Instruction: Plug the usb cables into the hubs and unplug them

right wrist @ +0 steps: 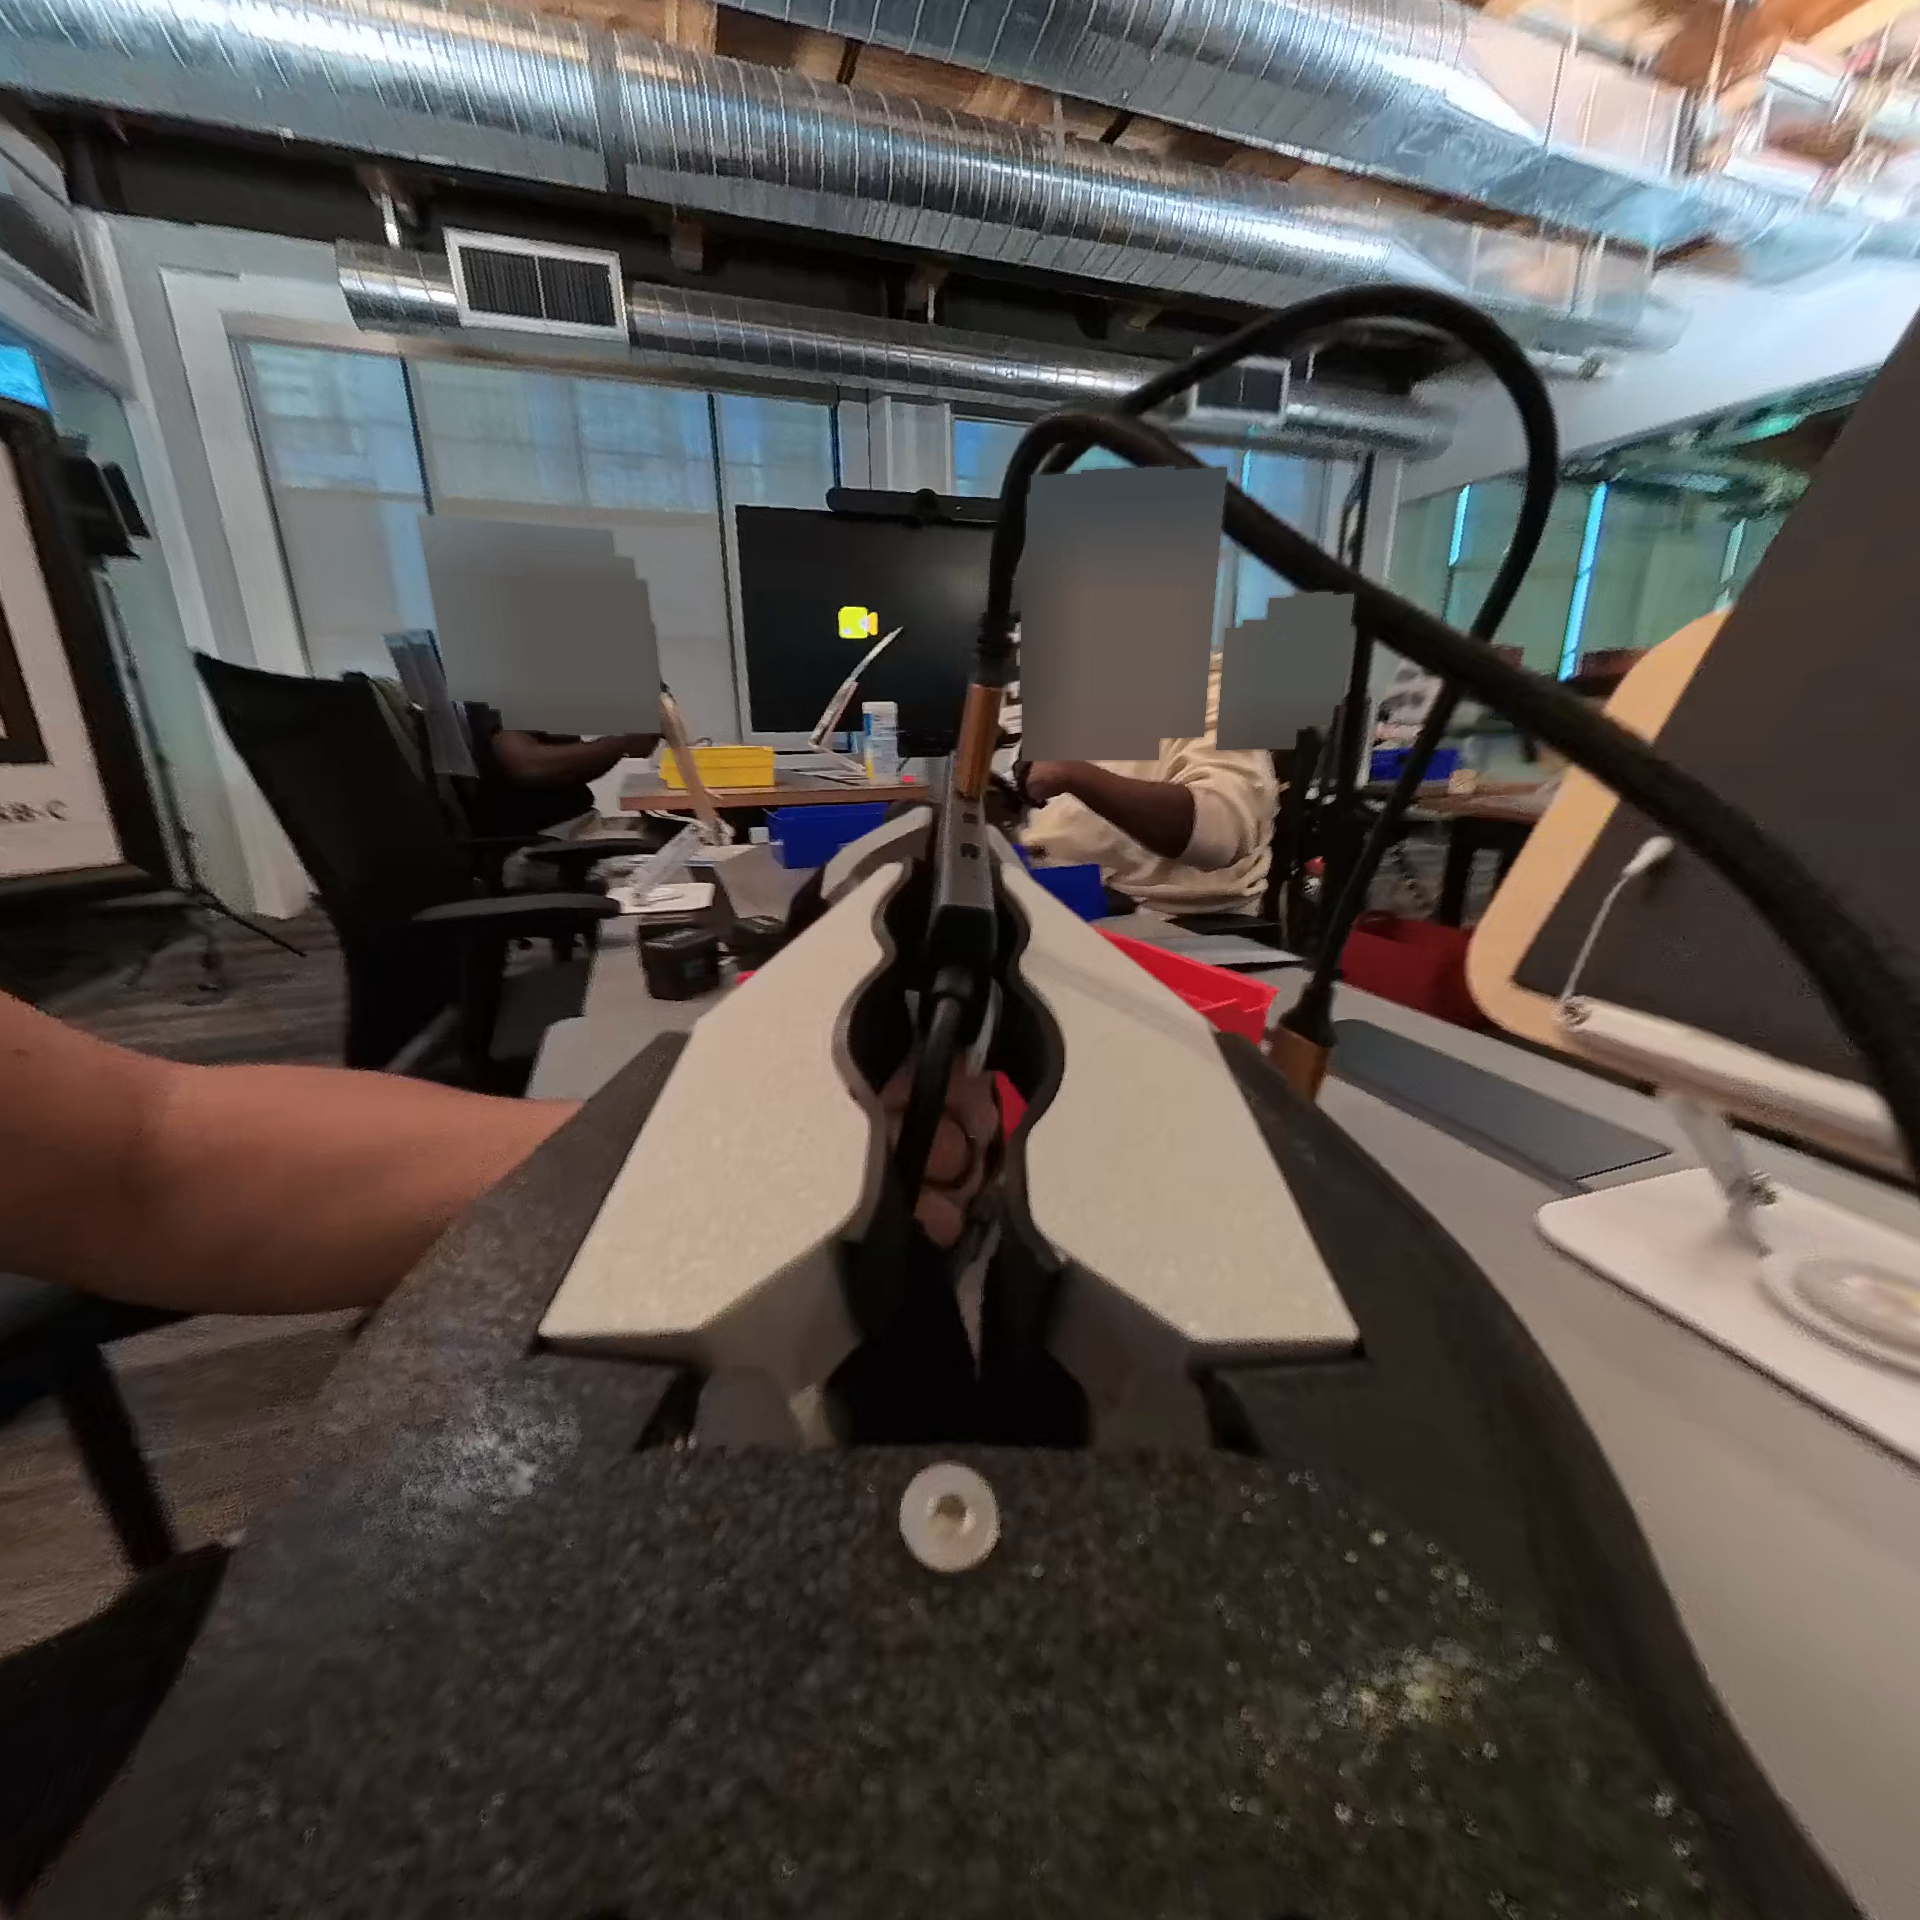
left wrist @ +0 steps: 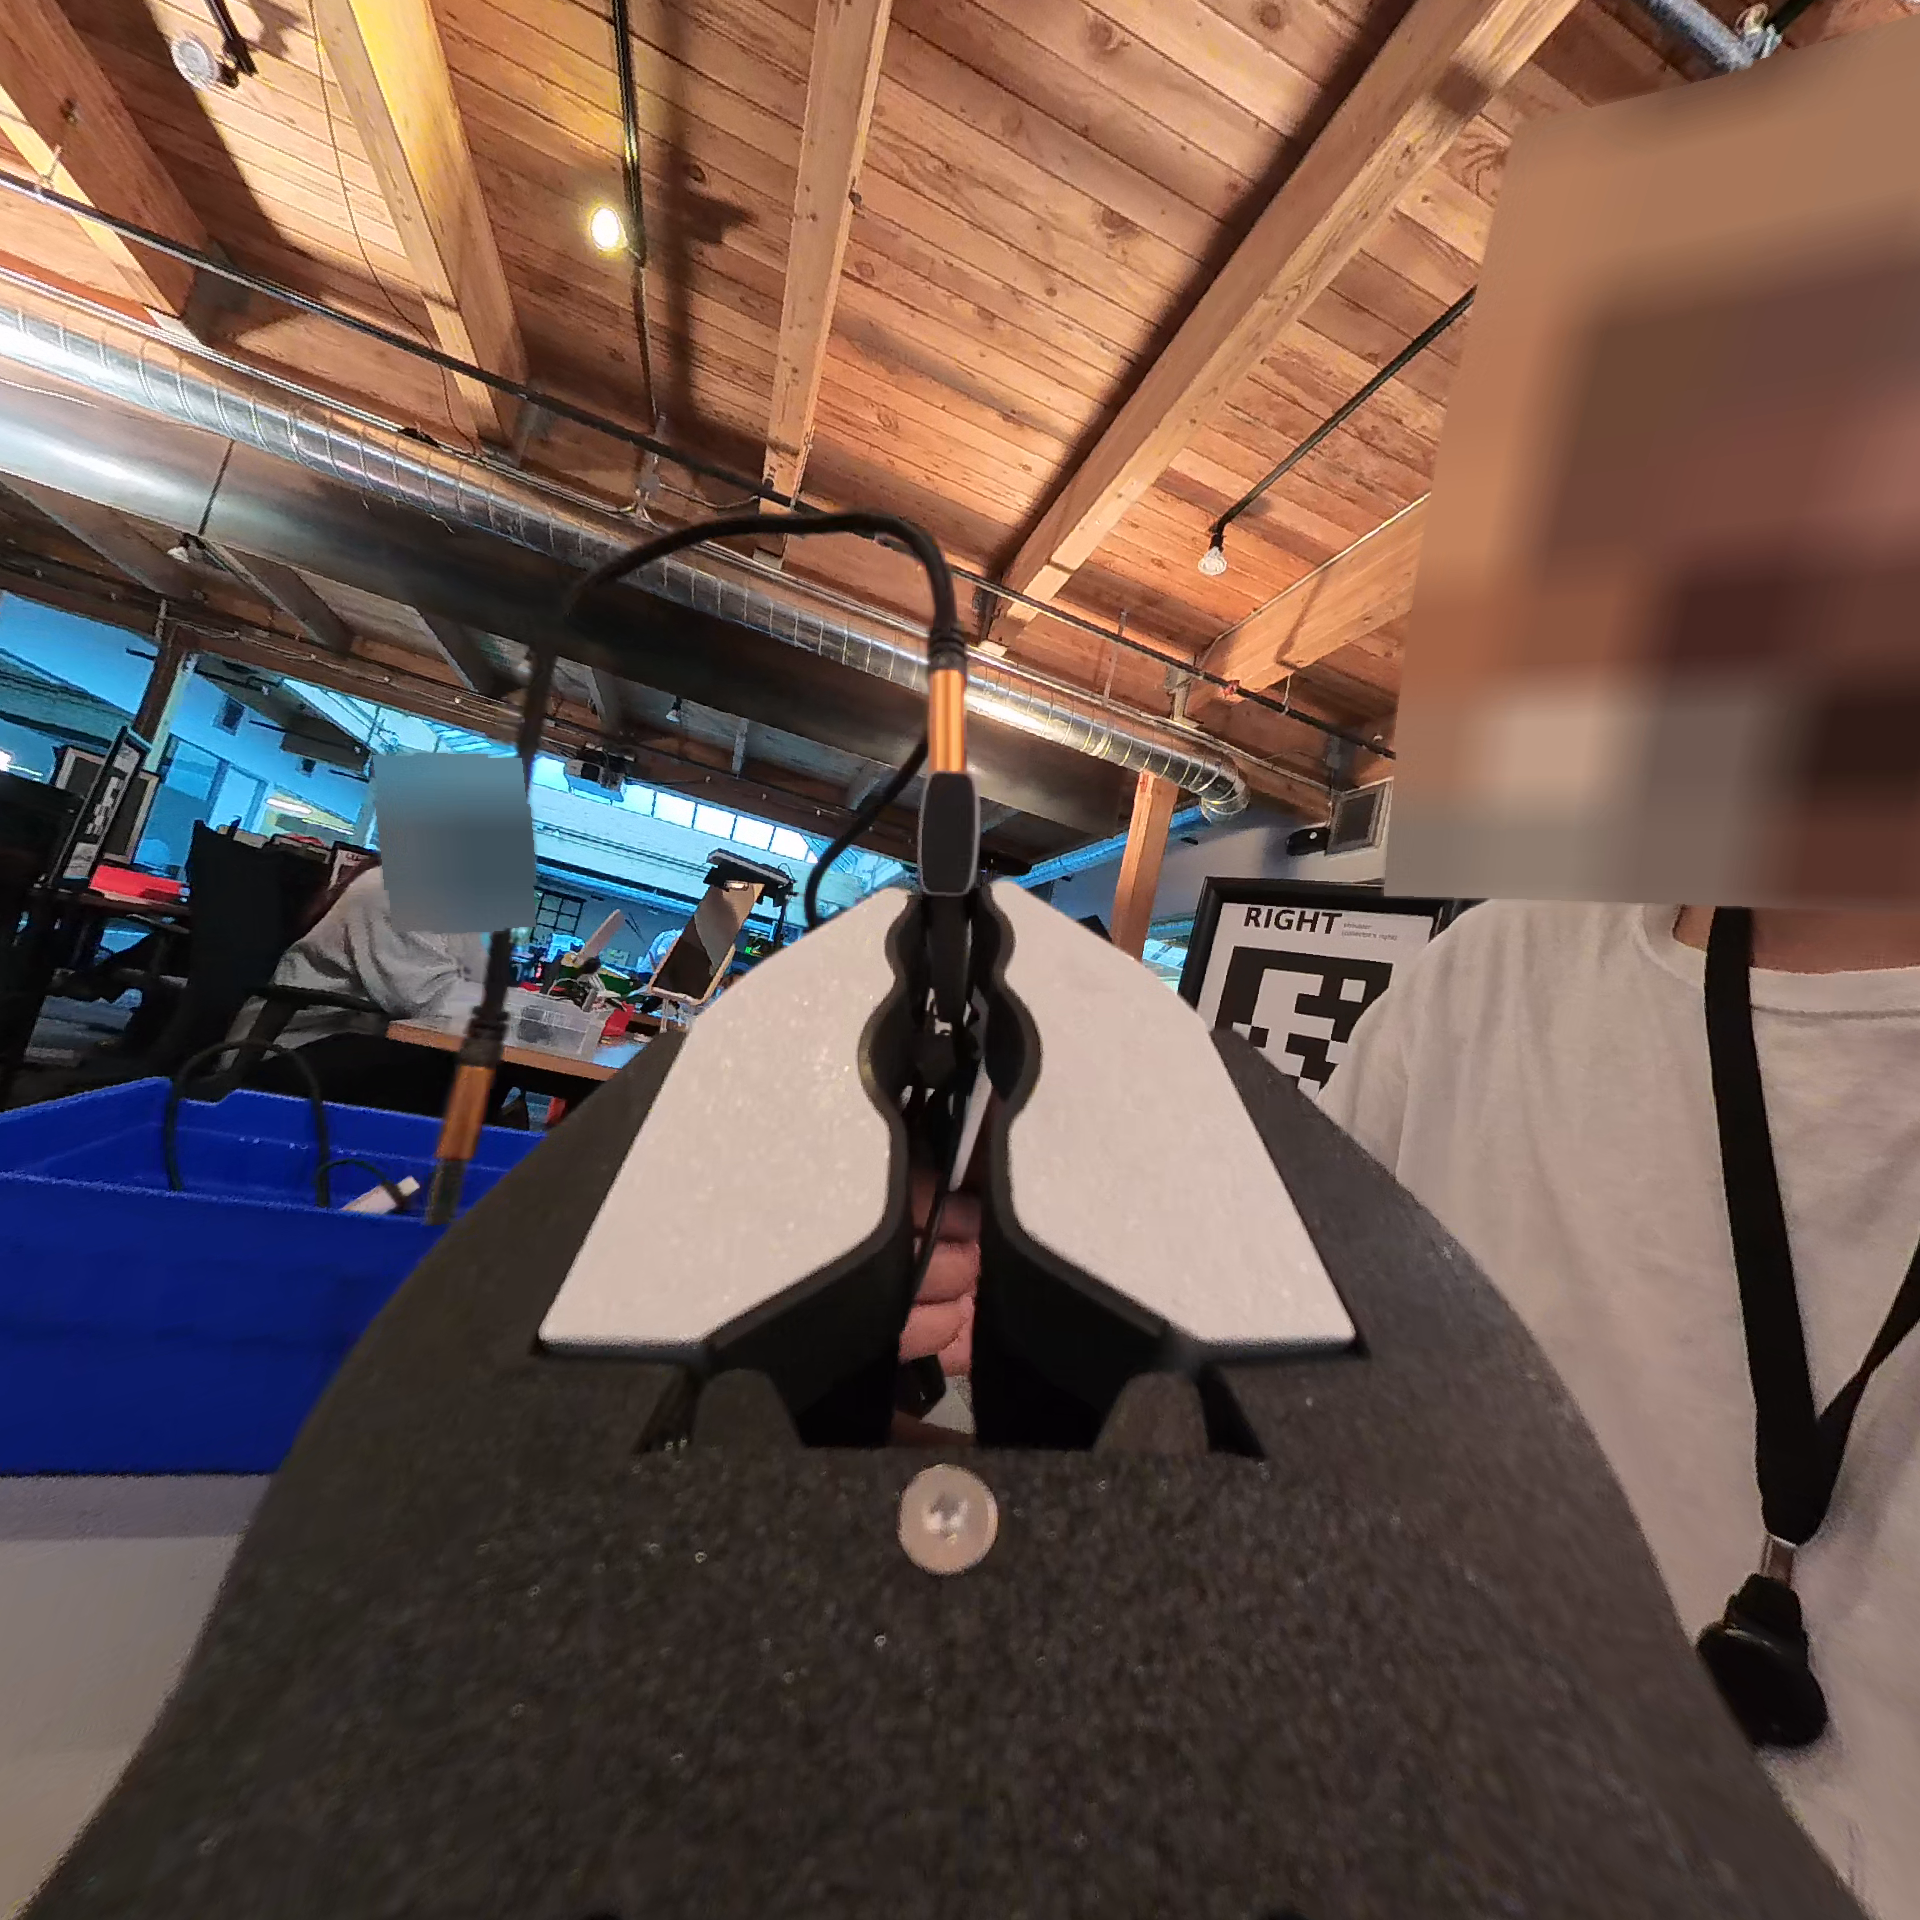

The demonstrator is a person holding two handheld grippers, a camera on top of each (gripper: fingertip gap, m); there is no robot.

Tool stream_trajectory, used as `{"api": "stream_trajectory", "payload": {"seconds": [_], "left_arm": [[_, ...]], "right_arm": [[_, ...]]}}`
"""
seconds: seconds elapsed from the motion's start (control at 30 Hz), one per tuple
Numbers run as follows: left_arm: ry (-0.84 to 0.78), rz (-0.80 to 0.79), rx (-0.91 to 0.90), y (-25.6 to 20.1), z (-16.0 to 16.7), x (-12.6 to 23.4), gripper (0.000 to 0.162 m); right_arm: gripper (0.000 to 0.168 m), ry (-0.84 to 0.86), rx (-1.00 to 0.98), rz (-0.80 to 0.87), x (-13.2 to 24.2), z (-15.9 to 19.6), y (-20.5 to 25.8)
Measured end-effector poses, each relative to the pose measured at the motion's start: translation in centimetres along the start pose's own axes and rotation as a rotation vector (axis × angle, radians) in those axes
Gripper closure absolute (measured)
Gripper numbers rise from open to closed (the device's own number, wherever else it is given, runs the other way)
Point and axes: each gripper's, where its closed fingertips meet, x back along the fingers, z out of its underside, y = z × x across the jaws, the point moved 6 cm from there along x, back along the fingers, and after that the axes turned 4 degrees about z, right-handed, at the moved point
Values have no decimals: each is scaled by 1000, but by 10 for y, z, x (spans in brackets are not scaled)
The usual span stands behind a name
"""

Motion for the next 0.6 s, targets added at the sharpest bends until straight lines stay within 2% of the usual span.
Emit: {"api": "stream_trajectory", "payload": {"seconds": [0.1, 0.2, 0.33, 0.4, 0.5, 0.6], "left_arm": [[13, -42, 16, 3, -3, -4, 153], [38, -167, -5, 9, -4, -2, 151], [92, -476, -29, 9, 1, 15, 141], [210, -618, -57, -10, 20, 21, 141], [389, -763, -75, -57, 57, 29, 139], [428, -877, -15, -103, 83, 51, 138]], "right_arm": [[160, -25, 152, 63, 1, -1, 1], [160, 5, 350, 147, -1, -1, -7], [160, 66, 606, 239, -13, 9, -36], [160, 107, 701, 260, -25, 29, -52], [160, 186, 785, 207, -50, 78, -66], [160, 268, 899, 143, -75, 126, -77]]}}
